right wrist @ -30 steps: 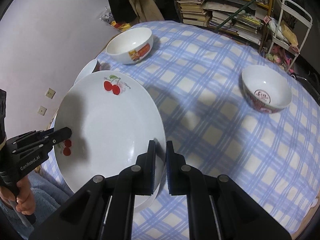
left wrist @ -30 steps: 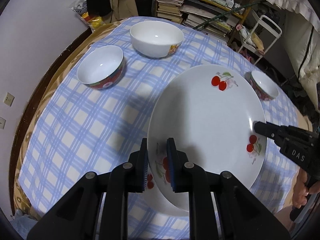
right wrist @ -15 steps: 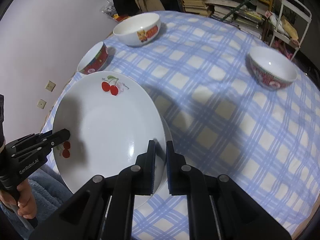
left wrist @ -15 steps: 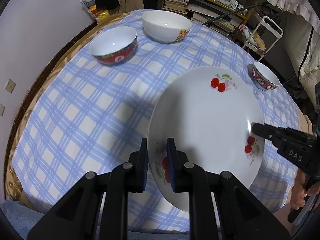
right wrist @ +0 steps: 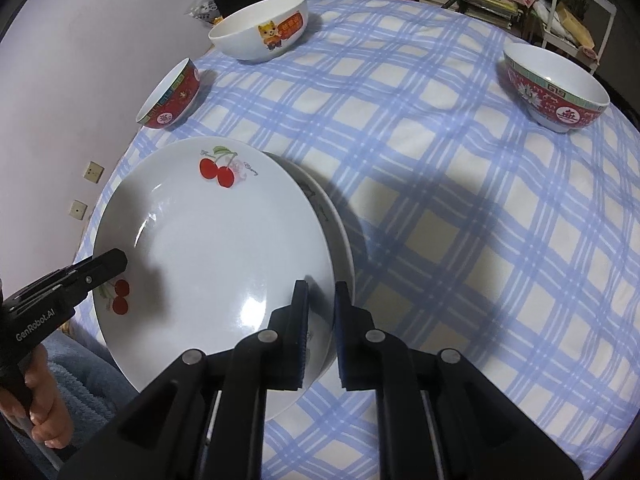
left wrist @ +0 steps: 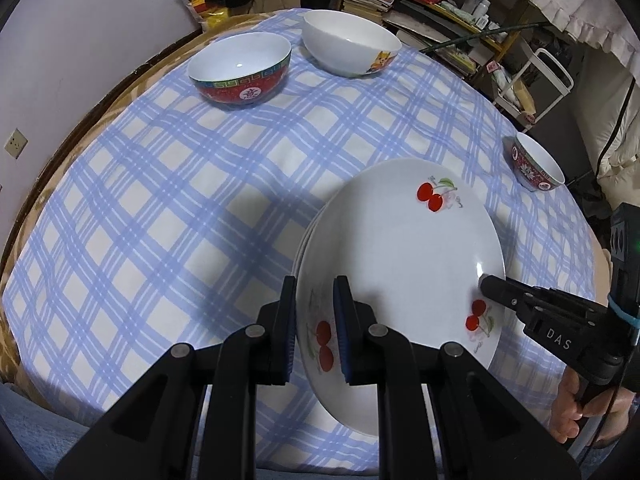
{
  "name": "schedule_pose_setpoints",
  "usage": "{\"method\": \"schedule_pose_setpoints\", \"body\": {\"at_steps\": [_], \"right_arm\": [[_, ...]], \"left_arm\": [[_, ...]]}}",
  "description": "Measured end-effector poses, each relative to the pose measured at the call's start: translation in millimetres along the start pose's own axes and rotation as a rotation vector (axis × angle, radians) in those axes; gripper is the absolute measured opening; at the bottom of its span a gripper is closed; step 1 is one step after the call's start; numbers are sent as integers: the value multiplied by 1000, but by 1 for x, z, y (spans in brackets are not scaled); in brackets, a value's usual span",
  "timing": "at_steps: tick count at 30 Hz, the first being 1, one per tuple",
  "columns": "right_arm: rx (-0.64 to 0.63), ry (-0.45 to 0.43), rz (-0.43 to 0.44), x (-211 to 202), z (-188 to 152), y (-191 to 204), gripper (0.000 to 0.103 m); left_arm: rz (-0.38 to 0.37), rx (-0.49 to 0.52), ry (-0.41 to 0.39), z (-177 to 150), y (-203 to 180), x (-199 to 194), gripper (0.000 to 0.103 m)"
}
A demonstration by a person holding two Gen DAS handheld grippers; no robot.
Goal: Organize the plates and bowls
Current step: 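Lift and carry both held cherry plates, then carry both cherry plates onward and lower them toward the table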
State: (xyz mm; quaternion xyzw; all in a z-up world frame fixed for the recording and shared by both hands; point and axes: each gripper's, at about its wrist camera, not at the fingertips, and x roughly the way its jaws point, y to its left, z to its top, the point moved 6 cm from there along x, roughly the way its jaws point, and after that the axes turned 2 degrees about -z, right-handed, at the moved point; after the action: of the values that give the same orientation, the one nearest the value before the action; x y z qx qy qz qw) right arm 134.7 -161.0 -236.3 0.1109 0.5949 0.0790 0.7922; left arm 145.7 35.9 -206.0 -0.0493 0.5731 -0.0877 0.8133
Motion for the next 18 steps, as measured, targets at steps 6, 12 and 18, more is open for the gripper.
{"method": "schedule_pose_setpoints", "body": {"at_steps": [6, 12, 18], "right_arm": [[-25, -10, -25, 4, 0, 2, 14], [-36, -26, -29, 5, 2, 1, 14], [-78, -47, -70, 7, 1, 6, 14]], "left_arm": [[-1, -15, 17, -2, 3, 6, 17], [13, -12, 24, -2, 4, 11, 17], [33, -14, 44, -4, 7, 20, 17]]}}
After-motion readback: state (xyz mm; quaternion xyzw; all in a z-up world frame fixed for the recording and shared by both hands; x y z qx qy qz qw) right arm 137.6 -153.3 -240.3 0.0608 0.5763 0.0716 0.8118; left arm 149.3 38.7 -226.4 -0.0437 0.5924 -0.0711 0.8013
